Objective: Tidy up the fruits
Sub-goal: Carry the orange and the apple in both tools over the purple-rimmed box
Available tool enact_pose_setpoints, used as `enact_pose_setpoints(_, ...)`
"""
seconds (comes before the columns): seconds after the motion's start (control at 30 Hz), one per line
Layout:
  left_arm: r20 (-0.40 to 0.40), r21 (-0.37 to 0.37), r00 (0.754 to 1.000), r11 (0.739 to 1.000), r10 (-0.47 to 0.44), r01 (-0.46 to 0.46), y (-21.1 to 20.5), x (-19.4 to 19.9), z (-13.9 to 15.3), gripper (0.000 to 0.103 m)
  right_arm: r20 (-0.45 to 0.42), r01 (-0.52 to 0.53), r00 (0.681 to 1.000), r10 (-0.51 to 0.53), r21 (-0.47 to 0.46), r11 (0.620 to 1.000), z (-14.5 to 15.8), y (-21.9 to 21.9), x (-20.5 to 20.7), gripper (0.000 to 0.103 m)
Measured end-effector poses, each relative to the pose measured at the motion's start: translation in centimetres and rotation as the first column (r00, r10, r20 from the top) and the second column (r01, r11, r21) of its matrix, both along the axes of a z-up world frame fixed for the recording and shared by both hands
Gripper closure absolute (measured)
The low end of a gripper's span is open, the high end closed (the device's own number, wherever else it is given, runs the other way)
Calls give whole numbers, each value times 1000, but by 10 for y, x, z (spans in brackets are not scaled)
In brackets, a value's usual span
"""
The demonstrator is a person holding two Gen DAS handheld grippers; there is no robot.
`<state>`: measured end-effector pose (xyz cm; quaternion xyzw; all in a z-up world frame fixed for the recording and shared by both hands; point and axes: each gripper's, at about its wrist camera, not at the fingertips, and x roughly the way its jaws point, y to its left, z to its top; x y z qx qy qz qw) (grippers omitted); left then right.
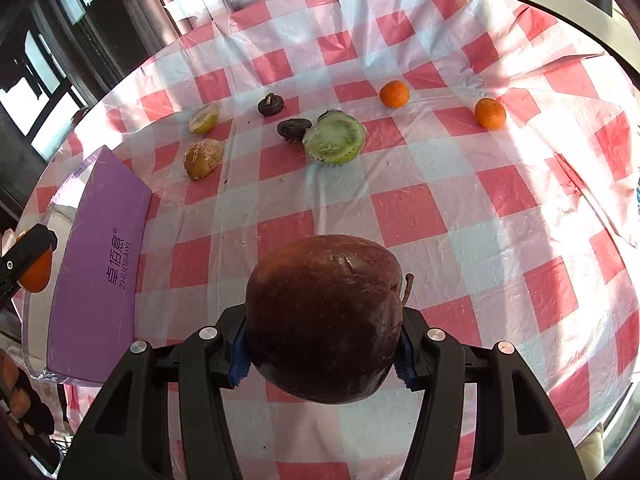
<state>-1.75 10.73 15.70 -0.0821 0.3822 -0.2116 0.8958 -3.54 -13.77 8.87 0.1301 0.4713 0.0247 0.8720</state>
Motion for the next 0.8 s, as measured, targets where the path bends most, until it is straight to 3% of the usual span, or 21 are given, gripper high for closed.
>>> enact_pose_setpoints(0.2, 5, 7, 992, 992, 125, -125, 77, 8, 16, 59, 114, -167, 980, 161, 43, 985, 51, 88, 21, 48)
enact_pose_setpoints(0.4, -67, 89, 976, 976, 206, -200, 138, 16, -1, 59, 188, -378, 912, 365, 38, 925, 84, 189, 34, 48)
enact_pose_setpoints(0.63, -190, 186, 948, 957, 256, -221, 181, 22, -35, 59, 120, -546, 834, 539, 37, 837, 65, 265, 32, 48)
enact_pose_setpoints(0.8, -243, 266, 935, 945, 257, -191, 193, 22, -54, 59, 25, -564, 826, 563, 22, 826, 36, 285, 35, 48)
